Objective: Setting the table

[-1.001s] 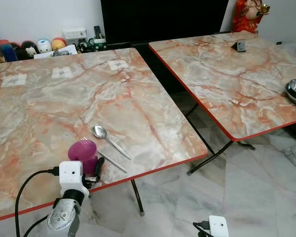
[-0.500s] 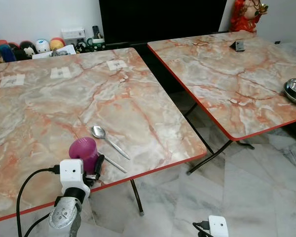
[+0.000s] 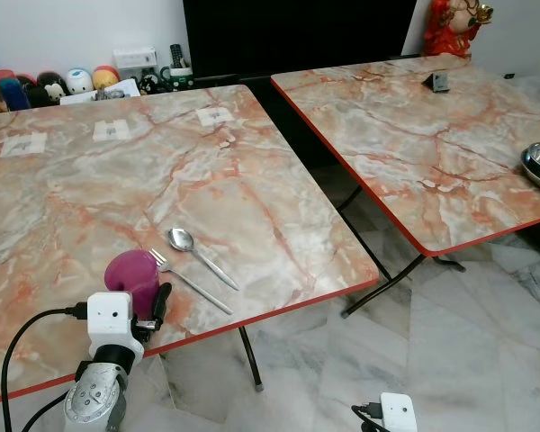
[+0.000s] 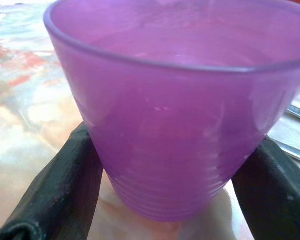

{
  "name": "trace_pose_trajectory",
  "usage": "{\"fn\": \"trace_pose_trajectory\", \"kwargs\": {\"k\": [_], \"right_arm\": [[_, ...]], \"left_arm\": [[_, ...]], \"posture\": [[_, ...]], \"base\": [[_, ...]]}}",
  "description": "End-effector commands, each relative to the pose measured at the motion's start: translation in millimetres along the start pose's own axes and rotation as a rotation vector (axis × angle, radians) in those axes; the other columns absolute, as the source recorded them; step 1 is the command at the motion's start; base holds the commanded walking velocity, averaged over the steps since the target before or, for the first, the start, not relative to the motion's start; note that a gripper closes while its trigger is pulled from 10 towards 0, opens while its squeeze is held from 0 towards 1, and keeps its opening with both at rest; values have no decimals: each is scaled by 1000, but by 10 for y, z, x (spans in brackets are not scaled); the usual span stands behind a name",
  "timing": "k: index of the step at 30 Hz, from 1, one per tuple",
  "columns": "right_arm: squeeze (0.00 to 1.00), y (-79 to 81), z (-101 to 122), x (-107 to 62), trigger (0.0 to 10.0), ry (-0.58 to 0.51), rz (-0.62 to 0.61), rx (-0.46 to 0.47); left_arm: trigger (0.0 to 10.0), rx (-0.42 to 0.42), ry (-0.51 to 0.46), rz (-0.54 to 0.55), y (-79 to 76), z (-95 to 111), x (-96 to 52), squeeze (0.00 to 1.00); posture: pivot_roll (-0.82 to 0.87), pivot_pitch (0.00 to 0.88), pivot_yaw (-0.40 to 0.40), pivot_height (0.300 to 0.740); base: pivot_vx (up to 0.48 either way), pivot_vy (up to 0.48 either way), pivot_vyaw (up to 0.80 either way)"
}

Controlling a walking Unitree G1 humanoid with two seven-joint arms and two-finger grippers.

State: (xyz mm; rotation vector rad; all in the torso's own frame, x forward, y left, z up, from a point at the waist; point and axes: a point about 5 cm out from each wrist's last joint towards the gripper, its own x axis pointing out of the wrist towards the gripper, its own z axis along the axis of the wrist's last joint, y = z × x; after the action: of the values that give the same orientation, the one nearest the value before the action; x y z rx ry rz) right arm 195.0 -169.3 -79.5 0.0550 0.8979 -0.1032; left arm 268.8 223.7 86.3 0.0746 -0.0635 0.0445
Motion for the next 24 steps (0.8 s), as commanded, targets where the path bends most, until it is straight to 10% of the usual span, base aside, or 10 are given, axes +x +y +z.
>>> {"fn": "trace_pose_trajectory", "kwargs": {"k": [1,3,24], "right_arm": [[0,-20,-29,-6,10000,10,-7,1],[0,-24,-36,-7,10000,11,-8,1],[0,-23,-43,-14,10000,-6,4,-39]], "left_arm": [[0,13,14,18,30,-29,-41,0],[10000,19,12,24,65,-23,-48,0],[10000,-11,35,-6,12,-45,-62,0]], "posture": [[49,65,-9,740],[49,57,-8,740],[42,20,2,740]], "base": [[0,0,0],[0,0,0],[0,0,179]]}}
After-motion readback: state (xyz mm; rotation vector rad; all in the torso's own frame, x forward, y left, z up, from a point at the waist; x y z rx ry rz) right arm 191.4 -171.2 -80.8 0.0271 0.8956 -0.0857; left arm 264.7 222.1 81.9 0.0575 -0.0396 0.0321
